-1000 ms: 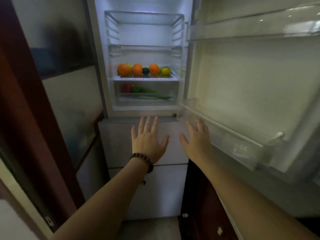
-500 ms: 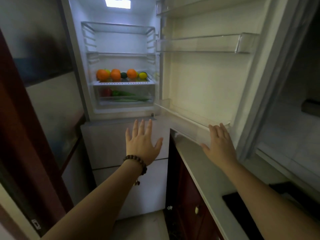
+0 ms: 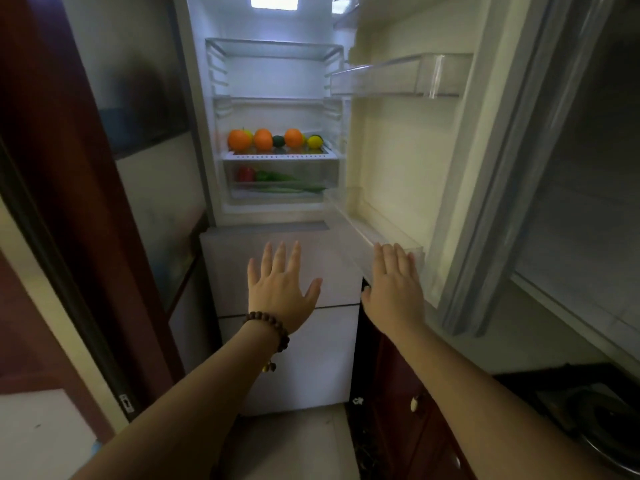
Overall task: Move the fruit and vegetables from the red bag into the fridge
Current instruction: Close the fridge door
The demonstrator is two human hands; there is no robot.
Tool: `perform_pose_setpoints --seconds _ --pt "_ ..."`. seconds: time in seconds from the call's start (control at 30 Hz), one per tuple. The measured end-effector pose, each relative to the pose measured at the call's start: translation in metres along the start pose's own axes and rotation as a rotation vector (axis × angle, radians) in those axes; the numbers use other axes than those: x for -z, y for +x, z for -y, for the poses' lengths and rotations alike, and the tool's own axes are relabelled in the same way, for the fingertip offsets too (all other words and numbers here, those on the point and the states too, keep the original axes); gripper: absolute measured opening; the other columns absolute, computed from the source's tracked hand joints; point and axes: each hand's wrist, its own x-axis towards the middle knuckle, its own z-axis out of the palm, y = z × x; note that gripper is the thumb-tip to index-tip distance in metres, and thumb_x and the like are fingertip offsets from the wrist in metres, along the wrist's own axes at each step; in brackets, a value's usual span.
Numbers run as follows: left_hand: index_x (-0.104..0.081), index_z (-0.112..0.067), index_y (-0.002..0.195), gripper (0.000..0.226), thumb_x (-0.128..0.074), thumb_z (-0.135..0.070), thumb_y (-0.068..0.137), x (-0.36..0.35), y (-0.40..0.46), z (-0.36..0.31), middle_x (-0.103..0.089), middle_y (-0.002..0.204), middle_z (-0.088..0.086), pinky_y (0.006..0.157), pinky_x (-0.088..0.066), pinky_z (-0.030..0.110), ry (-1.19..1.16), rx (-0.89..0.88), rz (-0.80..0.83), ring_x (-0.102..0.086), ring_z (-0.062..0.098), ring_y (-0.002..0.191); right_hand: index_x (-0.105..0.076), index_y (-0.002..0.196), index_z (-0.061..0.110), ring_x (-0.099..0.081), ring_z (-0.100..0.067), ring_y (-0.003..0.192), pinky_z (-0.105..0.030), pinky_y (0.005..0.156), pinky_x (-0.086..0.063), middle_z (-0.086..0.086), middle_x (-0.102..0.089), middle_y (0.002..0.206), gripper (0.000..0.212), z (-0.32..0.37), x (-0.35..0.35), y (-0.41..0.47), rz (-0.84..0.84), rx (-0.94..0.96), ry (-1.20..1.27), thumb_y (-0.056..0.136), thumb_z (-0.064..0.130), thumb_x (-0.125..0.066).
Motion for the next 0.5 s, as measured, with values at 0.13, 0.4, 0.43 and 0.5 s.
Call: perform_pose_setpoints --seconds 0.13,0.4,0.43,0.5 --pt "0.001 -0.026 0.149 0.076 -0.027 -0.064 0.089 0.016 -0.008 0.028 -0.005 0.158 0.004 0.117 0.001 0.048 0.028 0.065 -0.026 0.006 0.023 0.145 0.001 0.149 0.006 0.002 -0.025 0.146 -0.038 0.118 0.006 -0.012 0.000 0.158 0.079 0.044 0.011 0.007 0.131 0.099 0.158 0.093 0.040 -0.045" --pt "-0.003 -0.026 0.150 0.077 -0.038 -0.058 0.089 0.056 -0.016 0.084 -0.003 0.158 0.002 0.117 0.002 0.047 0.062 0.206 -0.106 0.007 0.021 0.145 -0.029 0.145 0.012 -0.008 -0.030 0.145 -0.052 0.117 -0.006 -0.012 -0.019 0.156 0.059 0.050 0.058 0.009 -0.296 0.451 -0.013 0.092 0.036 -0.038" --pt "-0.003 -0.026 0.150 0.077 -0.038 -0.057 0.089 0.058 -0.016 0.088 -0.003 0.158 0.002 0.117 0.003 0.046 0.064 0.222 -0.110 0.007 0.021 0.145 -0.030 0.145 0.011 -0.008 -0.031 0.145 -0.051 0.117 -0.004 -0.012 -0.020 0.155 0.057 0.047 0.056 0.013 -0.284 0.489 -0.091 0.094 0.035 -0.037" --pt "-0.004 -0.025 0.150 0.077 -0.039 -0.057 0.089 0.061 -0.016 0.093 -0.004 0.158 0.002 0.117 0.002 0.047 0.063 0.249 -0.122 0.007 0.021 0.145 -0.033 0.143 0.008 -0.011 -0.032 0.144 -0.049 0.118 -0.003 -0.014 -0.022 0.154 0.053 0.050 0.044 0.024 -0.249 0.632 -0.226 0.097 0.034 -0.034"
